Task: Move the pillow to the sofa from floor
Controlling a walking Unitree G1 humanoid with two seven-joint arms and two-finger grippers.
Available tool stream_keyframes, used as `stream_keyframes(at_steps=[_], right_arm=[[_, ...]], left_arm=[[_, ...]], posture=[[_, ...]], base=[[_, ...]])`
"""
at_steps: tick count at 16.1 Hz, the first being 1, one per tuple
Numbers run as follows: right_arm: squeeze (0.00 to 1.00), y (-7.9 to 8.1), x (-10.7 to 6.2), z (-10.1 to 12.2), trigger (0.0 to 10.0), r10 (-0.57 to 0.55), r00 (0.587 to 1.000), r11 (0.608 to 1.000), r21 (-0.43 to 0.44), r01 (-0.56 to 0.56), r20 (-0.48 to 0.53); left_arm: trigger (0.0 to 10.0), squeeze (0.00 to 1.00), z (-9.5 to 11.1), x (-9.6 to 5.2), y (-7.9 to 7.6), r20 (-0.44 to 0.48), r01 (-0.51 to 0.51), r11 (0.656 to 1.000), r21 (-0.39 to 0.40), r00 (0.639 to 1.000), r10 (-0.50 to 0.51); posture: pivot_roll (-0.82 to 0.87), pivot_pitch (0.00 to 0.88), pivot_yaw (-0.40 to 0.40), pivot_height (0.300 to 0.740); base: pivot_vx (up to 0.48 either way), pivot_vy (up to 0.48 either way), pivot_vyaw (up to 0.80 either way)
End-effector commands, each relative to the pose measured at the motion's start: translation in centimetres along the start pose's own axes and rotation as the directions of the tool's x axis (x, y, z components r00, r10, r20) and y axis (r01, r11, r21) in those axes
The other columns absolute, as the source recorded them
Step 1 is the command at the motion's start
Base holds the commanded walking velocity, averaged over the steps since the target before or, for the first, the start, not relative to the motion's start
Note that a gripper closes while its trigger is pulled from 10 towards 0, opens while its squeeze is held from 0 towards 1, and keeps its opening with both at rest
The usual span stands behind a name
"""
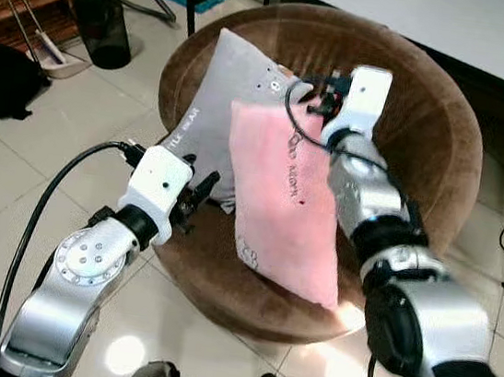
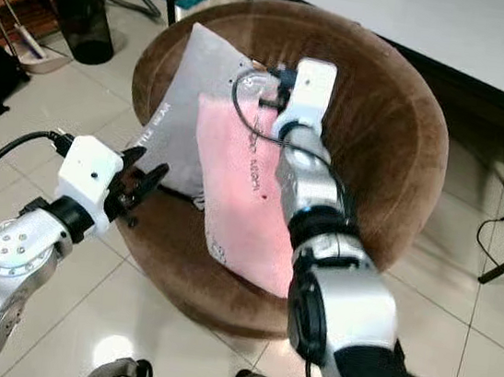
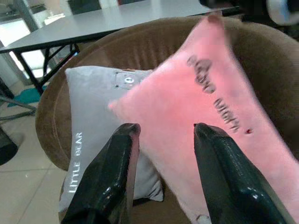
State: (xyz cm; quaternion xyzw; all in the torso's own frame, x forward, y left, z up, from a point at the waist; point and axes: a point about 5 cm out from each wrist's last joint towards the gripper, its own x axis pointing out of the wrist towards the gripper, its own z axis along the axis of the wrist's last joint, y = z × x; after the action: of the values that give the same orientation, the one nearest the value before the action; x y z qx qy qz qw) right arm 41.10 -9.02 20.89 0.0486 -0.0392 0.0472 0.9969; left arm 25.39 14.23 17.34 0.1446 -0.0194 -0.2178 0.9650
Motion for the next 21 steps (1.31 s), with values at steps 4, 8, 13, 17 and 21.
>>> stream_keyframes(at_steps=[4, 8, 13, 17, 21], right_arm=[[0.0, -0.7, 0.7, 2.3, 10.0, -0.066, 0.994, 0.997, -0.042, 0.07, 0.093], [0.0, -0.6, 0.1, 1.3, 10.0, 0.056, 0.992, 0.998, -0.027, -0.053, 0.113], [0.0, -3.5, -8.1, -4.8, 10.0, 0.079, 0.997, 0.991, -0.107, -0.076, 0.019], [0.0, -6.4, -15.0, -7.1, 10.0, -0.119, 0.989, 0.98, -0.168, 0.103, -0.088], [0.0, -7.0, -17.9, -8.1, 10.0, -0.265, 0.943, 0.959, -0.161, 0.235, -0.2]], left_arm=[[10.0, 0.0, 0.3, 0.0, -0.3, 0.007, 0.019, 1.0, 0.004, 1.0, -0.019], [10.0, 0.0, -1.5, 0.2, -0.2, -0.031, -0.087, 0.993, -0.076, 0.996, 0.085], [10.0, 0.0, -3.7, 0.5, -1.4, -0.086, -0.069, 0.996, -0.05, 0.994, 0.064], [10.0, 0.0, -5.7, 0.4, -1.7, -0.14, -0.062, 0.997, -0.052, 0.989, 0.055], [10.0, 0.0, -6.1, 0.9, -0.6, -0.141, -0.135, 0.99, -0.028, 0.981, 0.13]], posture=[[0.06, 0.147, -0.022, 0.74], [0.03, 0.096, -0.034, 0.74], [-0.03, 0.07, -0.001, 0.74], [-0.06, 0.051, 0.008, 0.74], [-0.06, 0.036, 0.012, 0.74]], base=[[0.0, 0.0, 0.0], [0.0, 0.0, 0.0], [0.0, 0.0, -0.32], [0.0, 0.0, -0.8], [0.0, 0.0, -0.8]])
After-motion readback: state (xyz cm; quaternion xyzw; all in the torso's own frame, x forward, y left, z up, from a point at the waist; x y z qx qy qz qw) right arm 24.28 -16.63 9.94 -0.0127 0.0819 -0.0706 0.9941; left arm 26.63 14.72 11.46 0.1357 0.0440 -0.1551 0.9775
